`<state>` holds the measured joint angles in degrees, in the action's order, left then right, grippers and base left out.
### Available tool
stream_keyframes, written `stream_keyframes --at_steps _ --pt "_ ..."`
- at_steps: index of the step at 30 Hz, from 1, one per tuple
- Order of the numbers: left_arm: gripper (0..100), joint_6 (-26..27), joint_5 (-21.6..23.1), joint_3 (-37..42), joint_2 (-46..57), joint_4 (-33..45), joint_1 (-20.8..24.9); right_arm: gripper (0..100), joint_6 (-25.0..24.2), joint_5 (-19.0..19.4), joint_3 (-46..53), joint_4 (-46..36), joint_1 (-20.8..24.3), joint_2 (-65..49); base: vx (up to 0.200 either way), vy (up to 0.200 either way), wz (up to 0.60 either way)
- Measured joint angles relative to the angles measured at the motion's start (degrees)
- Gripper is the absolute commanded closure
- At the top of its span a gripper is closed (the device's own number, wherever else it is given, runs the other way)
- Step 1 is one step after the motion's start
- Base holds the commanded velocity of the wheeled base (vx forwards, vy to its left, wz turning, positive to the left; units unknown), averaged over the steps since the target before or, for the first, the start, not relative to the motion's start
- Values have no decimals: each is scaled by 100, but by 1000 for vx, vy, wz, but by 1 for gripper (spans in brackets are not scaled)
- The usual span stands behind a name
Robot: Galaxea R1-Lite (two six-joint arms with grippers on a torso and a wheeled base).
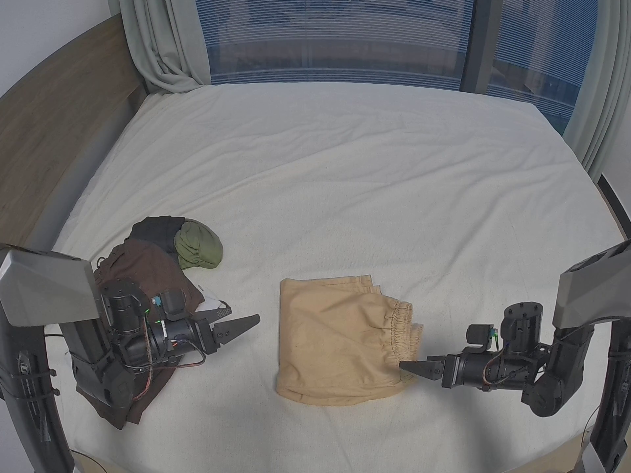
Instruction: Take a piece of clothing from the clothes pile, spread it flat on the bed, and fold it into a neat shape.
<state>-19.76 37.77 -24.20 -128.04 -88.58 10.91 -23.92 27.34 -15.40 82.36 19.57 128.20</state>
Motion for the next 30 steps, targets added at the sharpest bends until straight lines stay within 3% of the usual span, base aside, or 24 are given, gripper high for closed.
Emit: stream_keyframes --at_steps 12,21,30 --pt "0 83 17 2 -66 -5 -63 0 57 -11 -172 312 -141 970 0 0 0" --pt "0 91 20 -2 -88 -10 -69 0 -734 7 -472 563 -63 1329 0 0 0" --pt "0 99 20 -7 -68 -16 -91 0 -996 -26 -891 550 135 1630 0 0 0"
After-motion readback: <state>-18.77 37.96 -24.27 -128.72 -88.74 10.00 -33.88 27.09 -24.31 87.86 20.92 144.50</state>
